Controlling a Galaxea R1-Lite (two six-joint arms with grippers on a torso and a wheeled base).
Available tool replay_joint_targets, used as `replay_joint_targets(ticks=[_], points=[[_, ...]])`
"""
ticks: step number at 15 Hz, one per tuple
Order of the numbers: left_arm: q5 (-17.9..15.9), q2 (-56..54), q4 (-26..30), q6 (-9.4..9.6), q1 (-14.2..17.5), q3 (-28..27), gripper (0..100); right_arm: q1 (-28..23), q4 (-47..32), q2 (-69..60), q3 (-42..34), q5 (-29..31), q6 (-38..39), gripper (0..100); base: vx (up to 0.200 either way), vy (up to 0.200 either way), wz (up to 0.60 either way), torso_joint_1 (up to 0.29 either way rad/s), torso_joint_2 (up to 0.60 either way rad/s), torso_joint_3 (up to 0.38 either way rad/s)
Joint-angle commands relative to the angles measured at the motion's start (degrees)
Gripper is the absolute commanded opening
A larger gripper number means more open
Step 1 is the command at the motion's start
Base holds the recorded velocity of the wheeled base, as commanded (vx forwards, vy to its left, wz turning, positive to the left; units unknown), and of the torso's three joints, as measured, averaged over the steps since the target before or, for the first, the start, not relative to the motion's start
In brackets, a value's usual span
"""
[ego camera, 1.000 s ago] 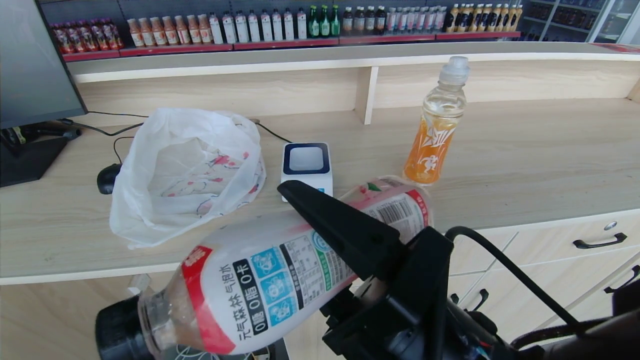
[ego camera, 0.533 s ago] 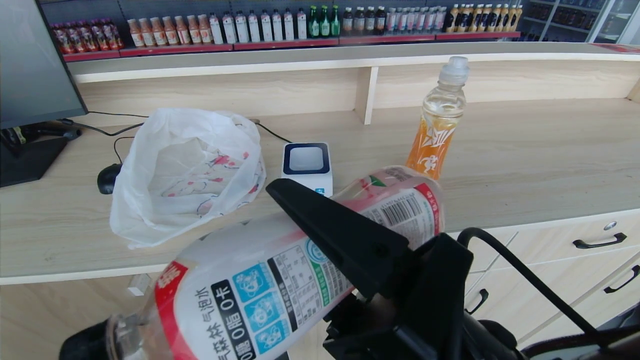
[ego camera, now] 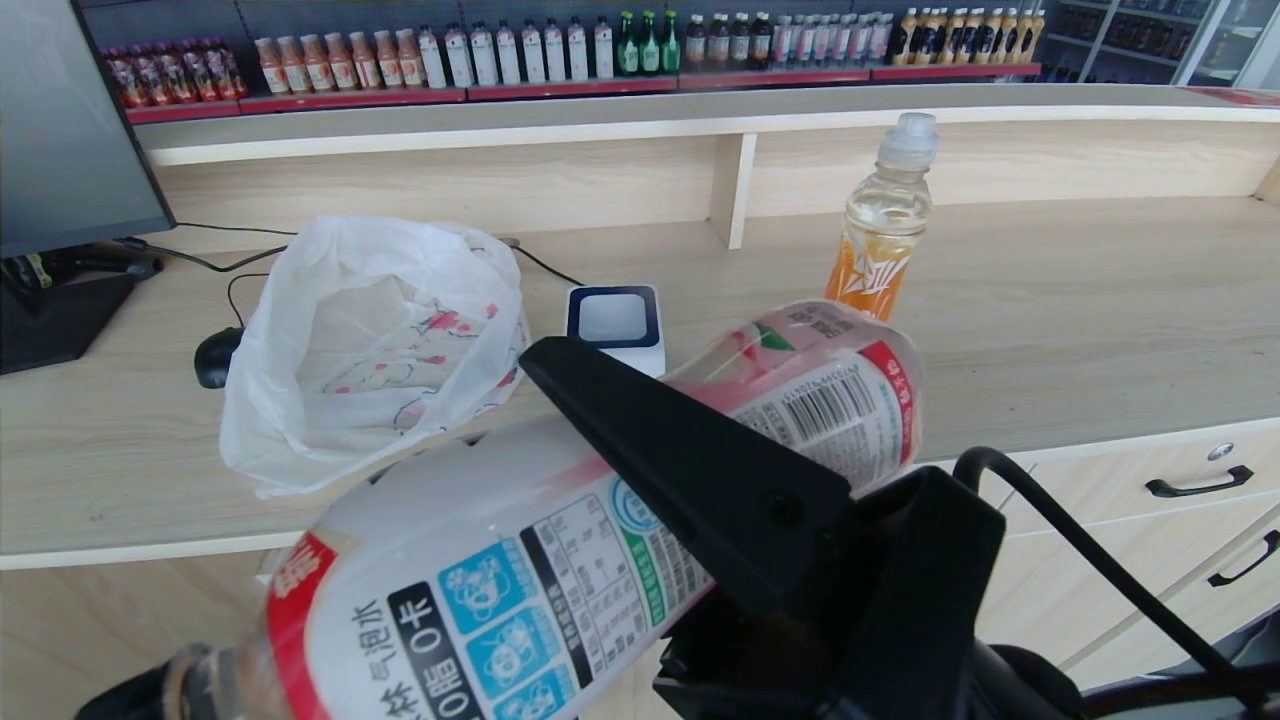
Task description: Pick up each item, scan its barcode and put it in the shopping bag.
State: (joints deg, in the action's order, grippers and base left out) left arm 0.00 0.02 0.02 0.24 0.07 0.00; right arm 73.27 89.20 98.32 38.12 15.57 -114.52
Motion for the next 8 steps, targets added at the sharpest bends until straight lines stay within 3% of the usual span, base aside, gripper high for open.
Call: replay_joint_targets(ticks=[1,8], points=[[0.0,0.0,0.1,0.02,0.0,0.0,100,0.0,0.0,-0.1,-0.1,0.0,0.0,0,0.0,0.0,0.0,0.0,0.0,0.0],[0.0,0.0,0.1,0.02,0.0,0.0,100,-0.1,0.8,0.6,-0.9,0.2,0.9,0,0.0,0.0,0.0,0.0,0.0,0.0]])
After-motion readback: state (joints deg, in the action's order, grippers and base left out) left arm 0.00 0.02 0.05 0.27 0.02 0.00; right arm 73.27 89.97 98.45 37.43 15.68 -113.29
